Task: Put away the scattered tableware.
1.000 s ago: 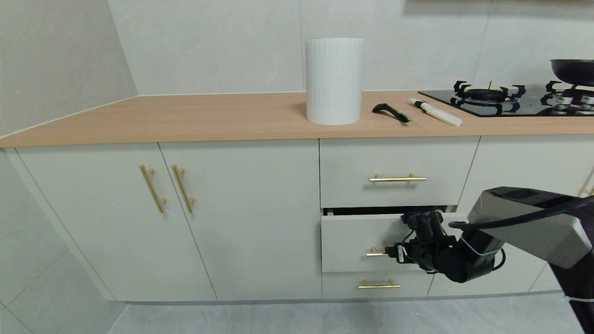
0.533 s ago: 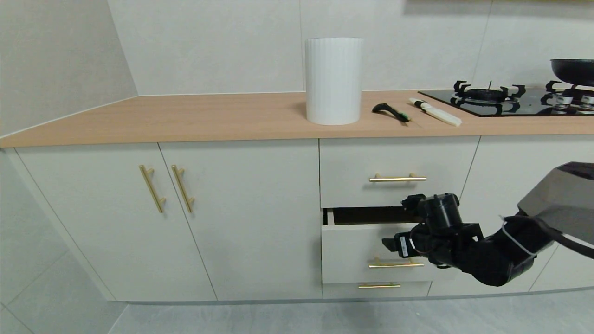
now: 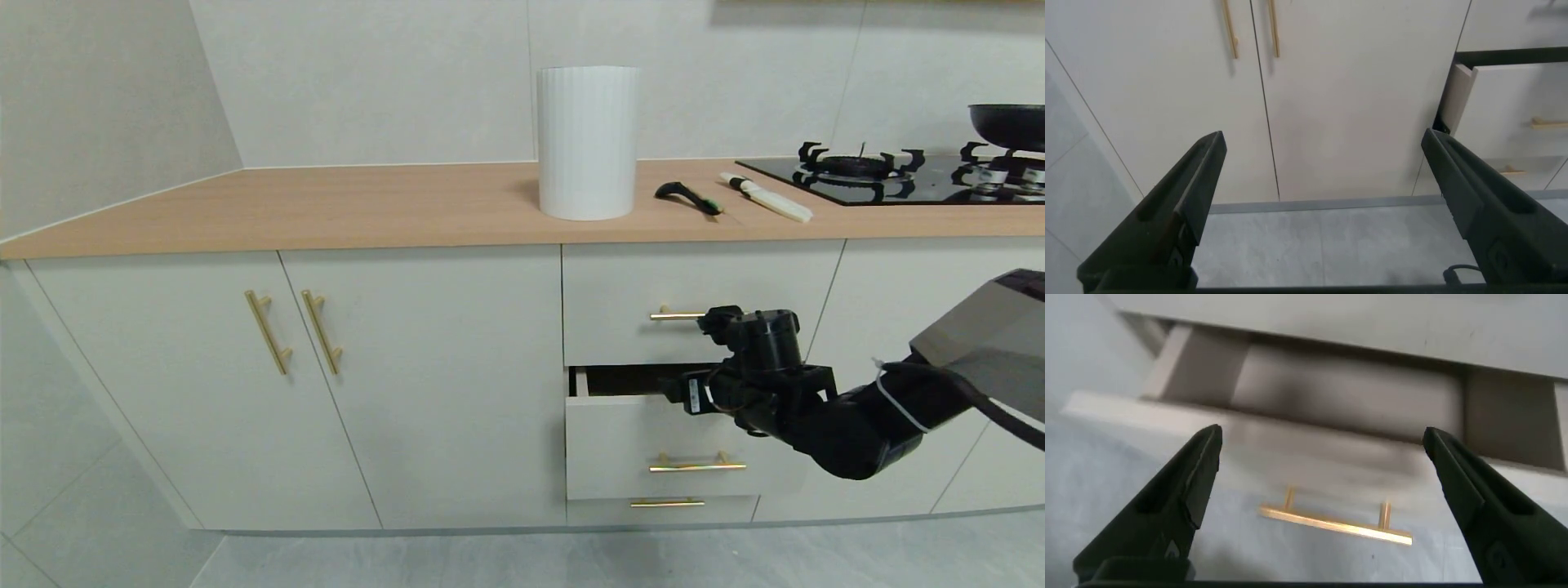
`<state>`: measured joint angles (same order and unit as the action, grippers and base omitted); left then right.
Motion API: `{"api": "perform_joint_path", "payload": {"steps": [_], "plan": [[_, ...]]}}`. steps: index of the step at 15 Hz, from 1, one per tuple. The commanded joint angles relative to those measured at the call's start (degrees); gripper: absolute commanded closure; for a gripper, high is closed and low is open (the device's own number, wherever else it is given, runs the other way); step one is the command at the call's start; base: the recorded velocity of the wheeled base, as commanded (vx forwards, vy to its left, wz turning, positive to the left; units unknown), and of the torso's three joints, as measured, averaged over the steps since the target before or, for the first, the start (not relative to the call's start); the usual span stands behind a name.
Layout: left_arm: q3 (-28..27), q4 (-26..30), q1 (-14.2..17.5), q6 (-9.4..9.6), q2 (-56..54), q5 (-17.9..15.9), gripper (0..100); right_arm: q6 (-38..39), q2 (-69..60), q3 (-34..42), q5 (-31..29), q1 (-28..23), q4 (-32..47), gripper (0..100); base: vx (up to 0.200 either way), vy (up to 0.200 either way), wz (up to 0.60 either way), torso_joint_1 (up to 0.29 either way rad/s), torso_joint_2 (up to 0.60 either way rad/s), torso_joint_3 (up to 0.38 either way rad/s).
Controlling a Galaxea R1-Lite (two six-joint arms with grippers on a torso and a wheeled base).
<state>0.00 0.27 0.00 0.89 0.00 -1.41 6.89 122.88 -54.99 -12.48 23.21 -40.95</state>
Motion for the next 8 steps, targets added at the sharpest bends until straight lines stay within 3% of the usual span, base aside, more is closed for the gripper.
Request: {"api": "perform_joint_path", "payload": {"steps": [1,8], "plan": [[0.0,0.0,0.0,-0.01,0.1,0.0,0,-0.2,7.5,-2.8,-2.6,-2.3,-3.7,0,0.0,0.0,0.0,0.0,0.0,0.0],[0.0,0.0,0.0,-0.01,0.0,0.0,0,-0.2,9.4,-4.0,-2.6,-4.5,-3.1,0,0.0,0.0,0.0,0.0,0.0,0.0]]}}
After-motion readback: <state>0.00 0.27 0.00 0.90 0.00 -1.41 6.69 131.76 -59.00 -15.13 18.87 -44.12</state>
